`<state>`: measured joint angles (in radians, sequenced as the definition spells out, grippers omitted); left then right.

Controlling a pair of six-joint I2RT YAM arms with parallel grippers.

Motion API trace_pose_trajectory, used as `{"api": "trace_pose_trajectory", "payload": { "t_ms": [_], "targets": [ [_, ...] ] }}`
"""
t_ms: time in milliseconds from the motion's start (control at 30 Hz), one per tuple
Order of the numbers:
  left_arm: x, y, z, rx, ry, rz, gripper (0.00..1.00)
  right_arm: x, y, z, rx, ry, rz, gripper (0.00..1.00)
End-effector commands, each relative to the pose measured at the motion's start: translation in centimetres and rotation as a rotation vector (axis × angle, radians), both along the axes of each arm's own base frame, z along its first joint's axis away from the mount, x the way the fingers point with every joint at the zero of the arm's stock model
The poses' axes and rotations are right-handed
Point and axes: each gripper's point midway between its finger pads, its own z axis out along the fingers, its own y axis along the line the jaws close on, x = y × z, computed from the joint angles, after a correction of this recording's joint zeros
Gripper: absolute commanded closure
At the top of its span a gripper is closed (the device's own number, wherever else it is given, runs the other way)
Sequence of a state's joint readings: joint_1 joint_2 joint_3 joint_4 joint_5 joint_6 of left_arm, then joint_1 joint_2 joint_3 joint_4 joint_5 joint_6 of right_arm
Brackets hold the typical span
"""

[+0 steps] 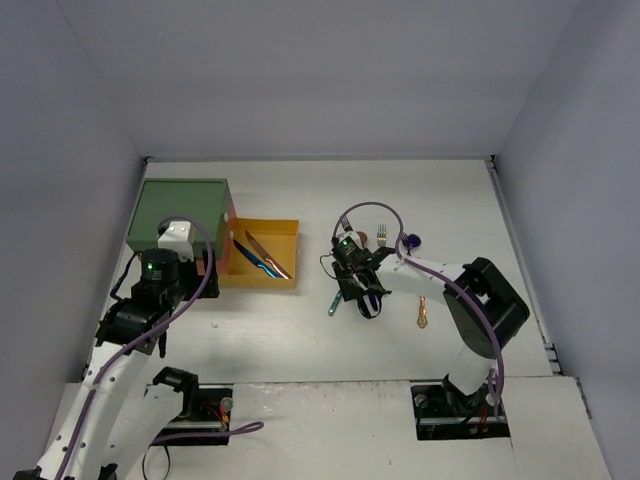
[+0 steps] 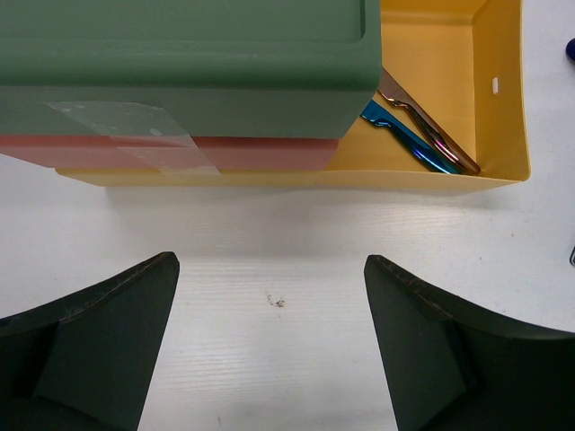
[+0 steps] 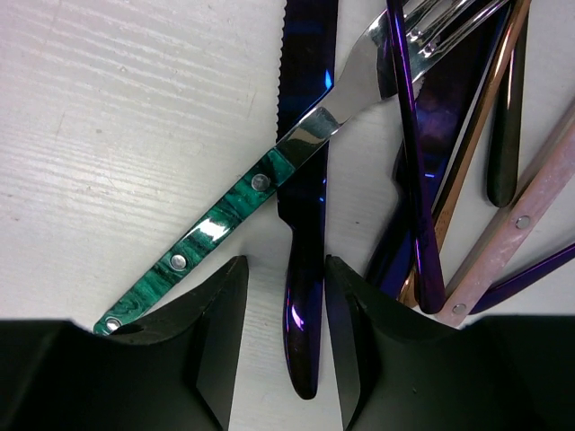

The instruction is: Sort the eating utensils into containers

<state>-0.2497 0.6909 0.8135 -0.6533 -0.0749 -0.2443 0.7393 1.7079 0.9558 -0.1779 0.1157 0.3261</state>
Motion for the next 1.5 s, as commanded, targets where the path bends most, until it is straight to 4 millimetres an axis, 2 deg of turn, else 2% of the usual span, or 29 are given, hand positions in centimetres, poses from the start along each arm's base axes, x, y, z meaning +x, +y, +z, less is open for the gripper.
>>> {"api": "trace_pose_trajectory", "payload": {
  "t_ms": [0, 133, 267, 433, 533, 733, 1067, 1167, 1367, 1467],
  "targets": [
    [0.9, -0.5, 1.4, -0.030, -0.058, -0.002, 0.18, 0.1, -1.4, -1.6, -0.053, 0.038, -0.030, 0.64],
    [0.9, -0.5, 1.5, -0.031, -0.059, -0.002, 0.18, -0.2, -1.3, -2.6, -0.053, 0.075, -0.016, 0.65],
    [0.9, -0.5, 1.5, -0.030, -0.059, -0.001, 0.18, -0.8, -1.3, -3.8, -0.054, 0.123, -0.008, 0.71],
    [0.9, -0.5, 1.4, -0.030, -0.059, -0.004, 0.18, -2.0, -2.0, -4.9, -0.072, 0.165, -0.022, 0.92],
    [0.9, -0.6, 1.4, -0.031, -0.056, -0.008, 0.18, -2.7, -2.5, -5.1, -0.080, 0.181, -0.029, 1.00],
    [0.9, -0.6, 1.4, -0.032, -0.054, -0.009, 0.18, -3.7, -3.1, -4.2, -0.085, 0.202, -0.050, 1.00],
    [0.9, -0.6, 1.4, -0.031, -0.057, -0.009, 0.18, -5.9, -6.0, -1.9, -0.145, 0.213, -0.108, 1.00],
    [0.9, -0.6, 1.5, -0.032, -0.059, -0.009, 0.18, -5.9, -5.8, -1.7, -0.139, 0.217, -0.103, 1.00],
    [0.8, -0.6, 1.5, -0.032, -0.062, -0.008, 0.18, -4.3, -4.5, -0.6, -0.128, 0.203, -0.088, 1.00],
    [0.8, -0.5, 1.6, -0.032, -0.064, -0.006, 0.18, -4.8, -4.7, -0.8, -0.129, 0.218, -0.091, 1.00]
  ]
}}
